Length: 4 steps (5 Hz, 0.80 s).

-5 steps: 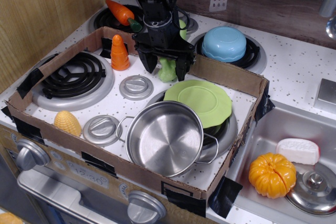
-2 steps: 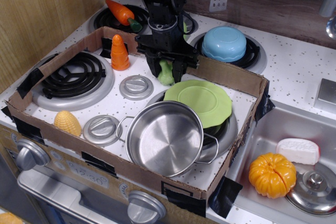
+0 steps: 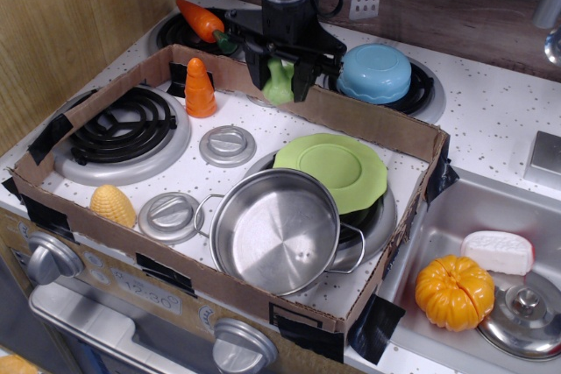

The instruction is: Put broccoli in pot

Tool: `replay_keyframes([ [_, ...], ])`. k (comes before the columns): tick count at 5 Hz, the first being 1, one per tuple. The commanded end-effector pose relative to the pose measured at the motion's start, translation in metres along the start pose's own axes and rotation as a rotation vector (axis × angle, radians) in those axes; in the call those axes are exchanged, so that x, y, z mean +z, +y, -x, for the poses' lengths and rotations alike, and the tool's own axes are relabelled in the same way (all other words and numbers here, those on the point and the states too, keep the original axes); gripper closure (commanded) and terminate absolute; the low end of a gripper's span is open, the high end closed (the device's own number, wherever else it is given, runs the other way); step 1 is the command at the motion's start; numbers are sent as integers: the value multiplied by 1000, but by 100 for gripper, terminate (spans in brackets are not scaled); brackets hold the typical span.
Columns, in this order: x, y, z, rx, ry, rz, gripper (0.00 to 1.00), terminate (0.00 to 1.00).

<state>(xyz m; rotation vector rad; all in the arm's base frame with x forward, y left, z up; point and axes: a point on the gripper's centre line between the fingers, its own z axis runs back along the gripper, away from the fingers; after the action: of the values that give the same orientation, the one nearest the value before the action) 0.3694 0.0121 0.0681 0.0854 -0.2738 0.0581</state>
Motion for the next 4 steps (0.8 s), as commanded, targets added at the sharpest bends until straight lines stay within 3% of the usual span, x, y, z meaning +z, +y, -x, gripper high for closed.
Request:
replay_keyframes([
  [1,36,-7,16,69,-63,-13,100,0],
  [2,32,-29,52,158,-106,3,100,0],
  [3,37,-41,73,217,-151,-34,100,0],
  [4,64,-26,61,120,-180,-119,100,0],
])
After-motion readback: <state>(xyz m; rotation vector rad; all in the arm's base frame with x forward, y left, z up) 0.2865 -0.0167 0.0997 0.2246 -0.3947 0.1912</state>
